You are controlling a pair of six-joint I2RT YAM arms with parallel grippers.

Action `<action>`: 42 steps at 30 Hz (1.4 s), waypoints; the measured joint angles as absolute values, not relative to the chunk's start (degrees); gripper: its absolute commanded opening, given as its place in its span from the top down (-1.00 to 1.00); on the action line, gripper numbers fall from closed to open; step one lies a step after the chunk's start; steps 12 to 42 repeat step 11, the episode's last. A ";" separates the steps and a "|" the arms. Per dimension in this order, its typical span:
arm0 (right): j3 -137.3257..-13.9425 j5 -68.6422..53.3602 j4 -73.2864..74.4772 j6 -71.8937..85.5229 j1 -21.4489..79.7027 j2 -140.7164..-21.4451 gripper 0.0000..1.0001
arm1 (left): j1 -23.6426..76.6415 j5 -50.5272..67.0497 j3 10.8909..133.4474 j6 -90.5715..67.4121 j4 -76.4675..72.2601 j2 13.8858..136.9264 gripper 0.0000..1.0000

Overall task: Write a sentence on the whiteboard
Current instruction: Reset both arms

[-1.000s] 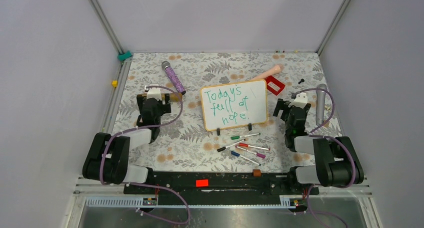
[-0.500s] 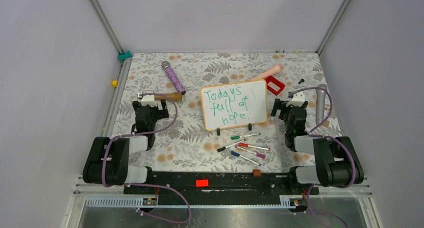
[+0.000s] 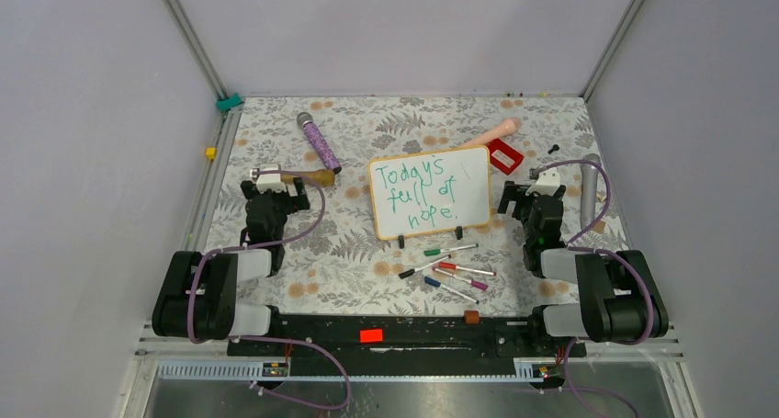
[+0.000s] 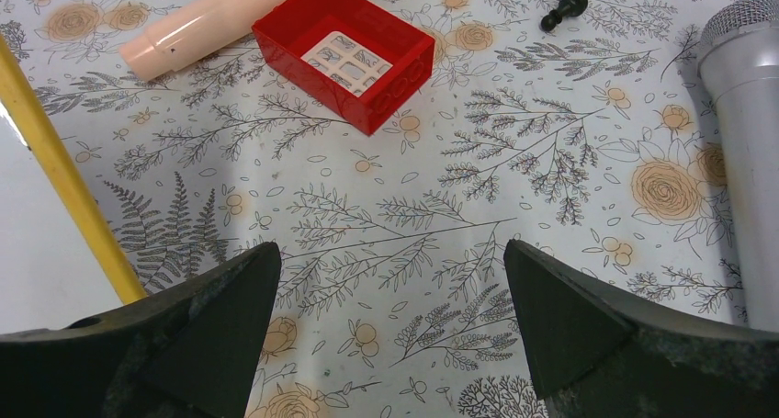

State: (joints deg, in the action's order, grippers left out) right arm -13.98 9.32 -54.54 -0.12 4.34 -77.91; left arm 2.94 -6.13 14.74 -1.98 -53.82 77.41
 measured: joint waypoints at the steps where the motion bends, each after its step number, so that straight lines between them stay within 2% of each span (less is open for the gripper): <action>1: -13.98 9.32 -54.54 -0.14 4.34 -77.91 -0.99 | 2.94 -6.13 14.74 -1.98 -53.87 77.41 -0.98; 42: -13.98 9.32 -54.54 -0.14 4.34 -77.91 -0.99 | 2.94 -6.15 14.74 -1.98 -54.08 77.41 -0.98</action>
